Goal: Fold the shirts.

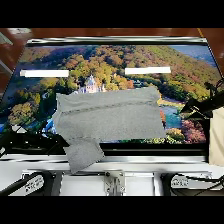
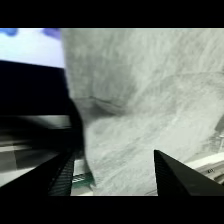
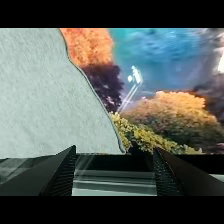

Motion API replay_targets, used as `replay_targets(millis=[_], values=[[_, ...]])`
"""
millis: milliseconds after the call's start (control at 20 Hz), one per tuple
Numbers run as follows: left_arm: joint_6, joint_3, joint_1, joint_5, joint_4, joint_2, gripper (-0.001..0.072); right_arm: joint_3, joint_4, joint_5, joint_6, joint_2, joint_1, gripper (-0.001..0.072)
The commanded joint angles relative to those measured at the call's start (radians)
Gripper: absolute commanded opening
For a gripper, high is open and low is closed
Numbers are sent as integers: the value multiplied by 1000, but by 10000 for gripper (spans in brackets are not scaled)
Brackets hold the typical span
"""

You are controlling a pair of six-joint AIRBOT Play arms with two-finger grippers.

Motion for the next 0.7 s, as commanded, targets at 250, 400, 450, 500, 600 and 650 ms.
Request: replay_targets(millis=[250, 400, 450, 500, 600, 650], values=[[16, -2, -89, 67, -26, -48, 38, -84, -4, -13, 25, 0, -1, 620], [21, -2, -86, 42, -23, -47, 38, -201, -13, 6, -4, 0, -1, 619], [23, -2, -86, 40, -22, -45, 37, -241, 7, 4, -22, 0, -1, 619], [28, -1, -86, 35, -22, -42, 37, -280, 35, -4, -51, 0, -1, 620], [29, 2, -86, 20, -22, -40, 38, -334, 34, -29, -74, 0, -1, 619], [29, 3, -86, 21, -18, -40, 38, -355, 27, -53, -71, 0, -1, 619]])
